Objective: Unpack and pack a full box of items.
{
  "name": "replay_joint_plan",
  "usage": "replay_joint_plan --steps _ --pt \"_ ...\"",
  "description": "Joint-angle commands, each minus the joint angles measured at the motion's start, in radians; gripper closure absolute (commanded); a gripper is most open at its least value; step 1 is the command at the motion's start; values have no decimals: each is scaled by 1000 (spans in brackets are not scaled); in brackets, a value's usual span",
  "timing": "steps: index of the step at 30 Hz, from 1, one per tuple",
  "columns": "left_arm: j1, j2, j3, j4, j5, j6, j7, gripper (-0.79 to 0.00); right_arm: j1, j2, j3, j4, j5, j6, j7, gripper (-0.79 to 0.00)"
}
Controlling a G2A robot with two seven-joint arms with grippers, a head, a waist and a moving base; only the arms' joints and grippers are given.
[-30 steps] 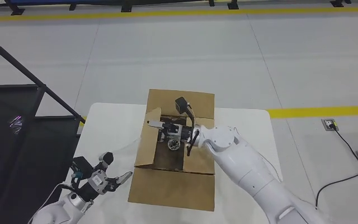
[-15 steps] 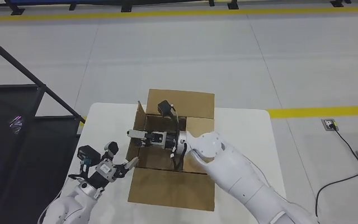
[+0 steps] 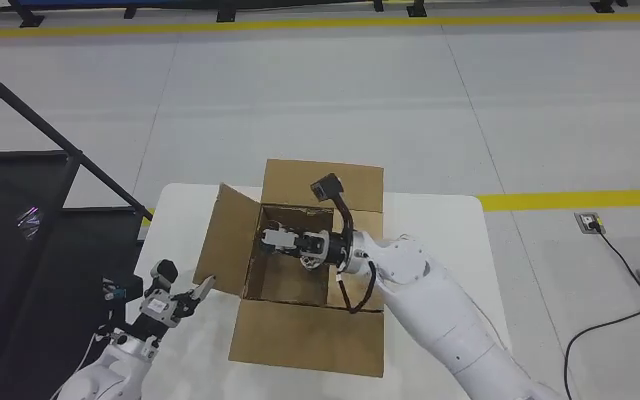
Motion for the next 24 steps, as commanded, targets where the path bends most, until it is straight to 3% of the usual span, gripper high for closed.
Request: replay_joint_plan --steps 1,10,16,24 --pt "-13 0 -7 38 -8 16 -14 -785 -62 29 86 -83 -25 10 10 -785" --pt "-81 -1 24 154 22 43 -56 -785 -371 119 393 -473 -117 49 47 -785" --pt "-97 -3 37 185 30 53 -48 -785 -502 145 503 -592 -116 43 54 -785" --pt "-23 1 -37 10 42 79 2 -785 -531 165 567 -564 -78 50 86 -785"
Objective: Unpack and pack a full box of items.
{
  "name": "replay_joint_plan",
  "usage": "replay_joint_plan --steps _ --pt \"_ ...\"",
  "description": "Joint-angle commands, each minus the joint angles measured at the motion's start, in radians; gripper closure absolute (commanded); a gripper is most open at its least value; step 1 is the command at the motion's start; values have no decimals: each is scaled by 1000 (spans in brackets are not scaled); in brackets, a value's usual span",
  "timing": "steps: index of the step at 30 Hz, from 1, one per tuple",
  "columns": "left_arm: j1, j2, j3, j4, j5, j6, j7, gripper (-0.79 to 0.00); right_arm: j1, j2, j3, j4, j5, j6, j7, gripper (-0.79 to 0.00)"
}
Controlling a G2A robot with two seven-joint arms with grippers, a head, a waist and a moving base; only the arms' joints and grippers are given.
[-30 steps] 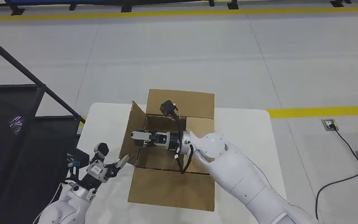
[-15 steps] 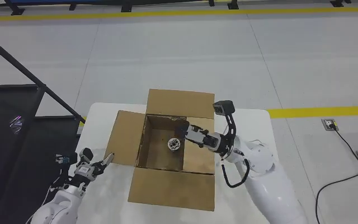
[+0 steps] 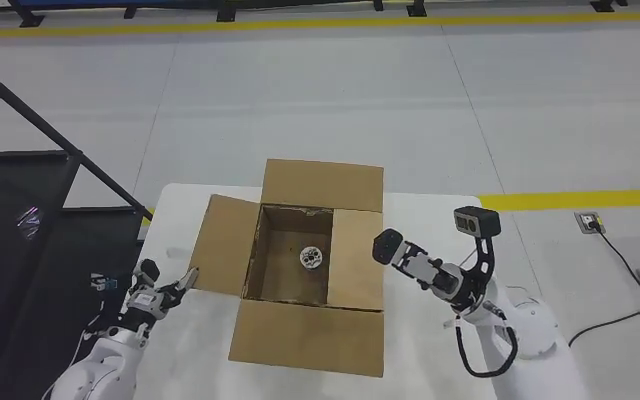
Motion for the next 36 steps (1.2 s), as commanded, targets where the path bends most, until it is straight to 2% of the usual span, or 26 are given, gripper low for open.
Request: replay_joint_plan --steps 1,6,9,13,16,18,22,27,31,36 --pt "24 0 -16 -67 9 14 5 -785 0 5 12 17 10 7 9 -785" --pt "50 -1 -29 -213 15 24 -1 -785 2 16 44 64 37 14 28 -785" --pt "54 0 -15 -312 39 37 -71 -785 -9 24 75 90 64 6 38 -785" --pt "19 0 79 -413 79 18 -162 -785 -41 35 123 124 101 -8 61 -785" --pt "-57 -3 189 -414 106 1 -256 -785 -75 44 165 151 125 -27 74 -785" --pt "-134 -8 277 -360 83 -9 -331 -785 -100 50 194 169 145 -39 80 -785" --pt "-336 -30 434 -190 15 35 -452 -785 -152 61 250 198 182 -65 92 -785" --pt "-529 -62 570 14 -140 44 -549 -785 -212 73 323 232 237 -87 90 -785" --pt "-624 -81 629 139 -258 17 -613 -785 -240 81 363 258 272 -93 94 -785" --pt "-701 -101 688 272 -403 -19 -690 -785 -245 90 385 281 281 -84 95 -785"
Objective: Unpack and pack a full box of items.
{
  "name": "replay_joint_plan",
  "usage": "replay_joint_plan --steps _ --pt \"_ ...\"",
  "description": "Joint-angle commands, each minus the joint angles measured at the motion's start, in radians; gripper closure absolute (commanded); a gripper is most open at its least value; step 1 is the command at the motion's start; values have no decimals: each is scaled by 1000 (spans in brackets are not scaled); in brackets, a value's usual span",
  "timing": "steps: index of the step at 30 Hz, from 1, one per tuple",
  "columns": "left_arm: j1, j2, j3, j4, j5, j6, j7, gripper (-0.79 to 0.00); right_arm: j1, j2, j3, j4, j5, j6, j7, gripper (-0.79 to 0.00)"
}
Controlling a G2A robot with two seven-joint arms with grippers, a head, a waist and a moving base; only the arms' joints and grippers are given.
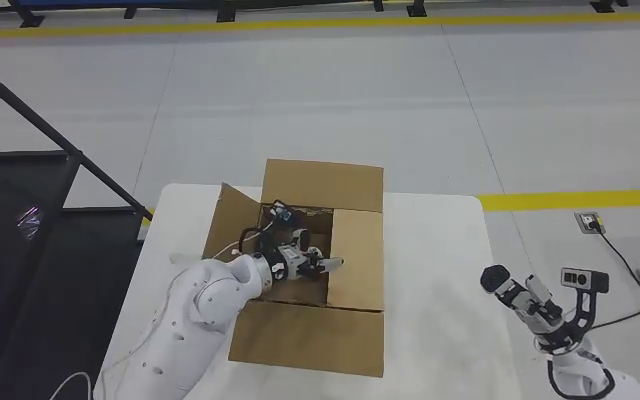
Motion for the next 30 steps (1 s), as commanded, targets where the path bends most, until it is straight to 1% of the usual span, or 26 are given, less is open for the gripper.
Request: replay_joint_plan --steps 1,5,9,13,16,20,22,25,30 --pt "-31 -10 28 67 -72 -8 -33 -785 2 3 4 7 -2 6 -1 -785" --pt "-88 -31 77 179 -204 -42 -98 -785 5 9 6 15 -11 10 -5 -785" --pt "-132 -52 125 269 -290 -65 -125 -785 5 14 6 22 -13 11 -3 -785" --pt "-167 -71 158 335 -371 -96 -146 -785 6 19 8 35 -9 9 2 -785" --pt "-184 -81 172 363 -419 -123 -158 -785 5 23 10 43 -5 7 8 -785" --pt "-192 -86 178 363 -449 -146 -167 -785 5 27 8 51 1 4 12 -785" --pt "-193 -85 174 346 -445 -149 -166 -785 7 29 7 55 6 2 15 -785" --pt "-184 -80 160 292 -444 -147 -172 -785 10 32 4 61 14 1 23 -785" --pt "-155 -68 128 170 -436 -122 -167 -785 24 36 -9 88 28 -7 40 -785"
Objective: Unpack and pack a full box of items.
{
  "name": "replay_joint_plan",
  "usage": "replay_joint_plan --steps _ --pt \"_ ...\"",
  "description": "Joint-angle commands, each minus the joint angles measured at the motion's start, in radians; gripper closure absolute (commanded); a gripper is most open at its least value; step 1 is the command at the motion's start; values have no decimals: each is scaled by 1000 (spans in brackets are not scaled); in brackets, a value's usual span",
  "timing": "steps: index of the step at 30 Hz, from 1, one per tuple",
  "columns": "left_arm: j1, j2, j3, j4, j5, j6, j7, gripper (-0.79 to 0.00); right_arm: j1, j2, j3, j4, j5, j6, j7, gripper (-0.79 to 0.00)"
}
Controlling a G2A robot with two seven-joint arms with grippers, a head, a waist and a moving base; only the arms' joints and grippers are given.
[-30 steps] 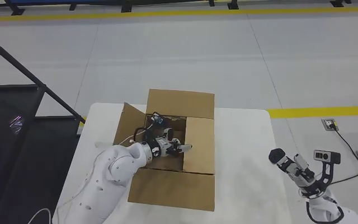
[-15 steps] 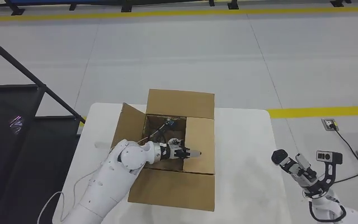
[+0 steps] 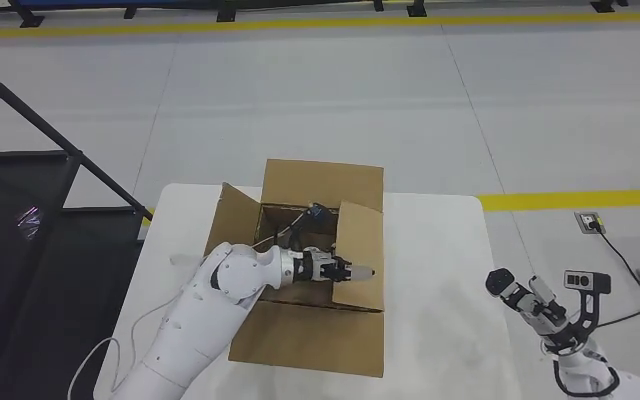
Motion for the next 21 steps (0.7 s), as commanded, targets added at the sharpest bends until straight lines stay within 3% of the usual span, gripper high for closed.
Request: replay_joint_plan --steps 1,4,8,13,21 --pt "13 3 -10 -55 15 17 16 -785 7 2 -2 16 10 -3 9 -785" --pt "25 0 2 -107 42 26 57 -785 15 6 1 40 26 -7 24 -785" --pt "17 -16 51 -110 86 -6 129 -785 9 13 24 66 58 -20 43 -785" --pt "-39 -57 143 -25 107 1 221 -785 -32 21 62 65 75 -47 46 -785" --pt "-155 -153 299 157 97 19 318 -785 -68 25 79 33 50 -66 27 -785"
